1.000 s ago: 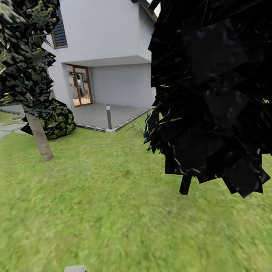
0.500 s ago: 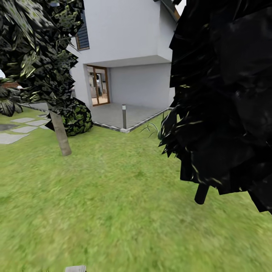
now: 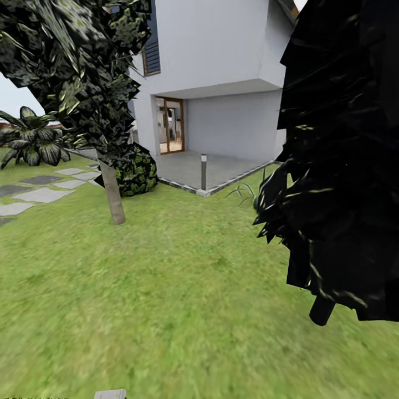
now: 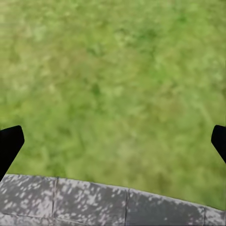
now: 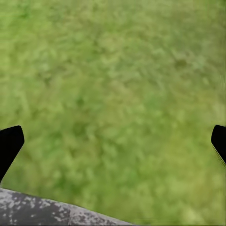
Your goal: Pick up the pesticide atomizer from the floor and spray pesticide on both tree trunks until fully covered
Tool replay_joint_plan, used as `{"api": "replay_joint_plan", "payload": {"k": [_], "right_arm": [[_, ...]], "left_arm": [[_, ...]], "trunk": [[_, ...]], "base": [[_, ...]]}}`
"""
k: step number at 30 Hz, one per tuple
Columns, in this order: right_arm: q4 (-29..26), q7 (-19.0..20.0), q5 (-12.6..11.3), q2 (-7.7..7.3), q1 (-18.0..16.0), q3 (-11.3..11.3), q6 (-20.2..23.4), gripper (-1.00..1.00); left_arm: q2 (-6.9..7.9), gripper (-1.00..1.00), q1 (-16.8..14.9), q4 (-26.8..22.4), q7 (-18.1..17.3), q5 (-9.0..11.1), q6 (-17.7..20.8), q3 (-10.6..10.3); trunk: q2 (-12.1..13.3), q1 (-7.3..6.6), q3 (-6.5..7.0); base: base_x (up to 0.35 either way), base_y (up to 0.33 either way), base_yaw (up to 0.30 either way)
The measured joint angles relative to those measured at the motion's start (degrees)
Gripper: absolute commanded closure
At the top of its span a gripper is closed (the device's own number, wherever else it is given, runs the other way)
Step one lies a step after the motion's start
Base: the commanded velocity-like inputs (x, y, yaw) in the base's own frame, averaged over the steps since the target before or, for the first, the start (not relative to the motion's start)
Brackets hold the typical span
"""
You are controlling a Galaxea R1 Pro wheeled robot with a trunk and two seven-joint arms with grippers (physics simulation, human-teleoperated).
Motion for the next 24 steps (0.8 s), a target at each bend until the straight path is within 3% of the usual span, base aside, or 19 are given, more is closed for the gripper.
{"api": "replay_joint_plan", "payload": {"k": [6,24], "right_arm": [[0.0,0.0,0.0,0.0,0.0,0.0,0.0,-1.0],[0.0,0.0,0.0,0.0,0.0,0.0,0.0,-1.0]], "left_arm": [[0.02,-1.0,0.0,0.0,0.0,0.0,0.0,0.0],[0.02,-1.0,0.0,-0.1,0.0,0.0,0.0,0.0]], "trunk": [[0.0,0.01,0.0],[0.0,0.02,0.0]], "base": [[0.163,-0.114,0.277],[0.005,-0.003,0.277]]}}
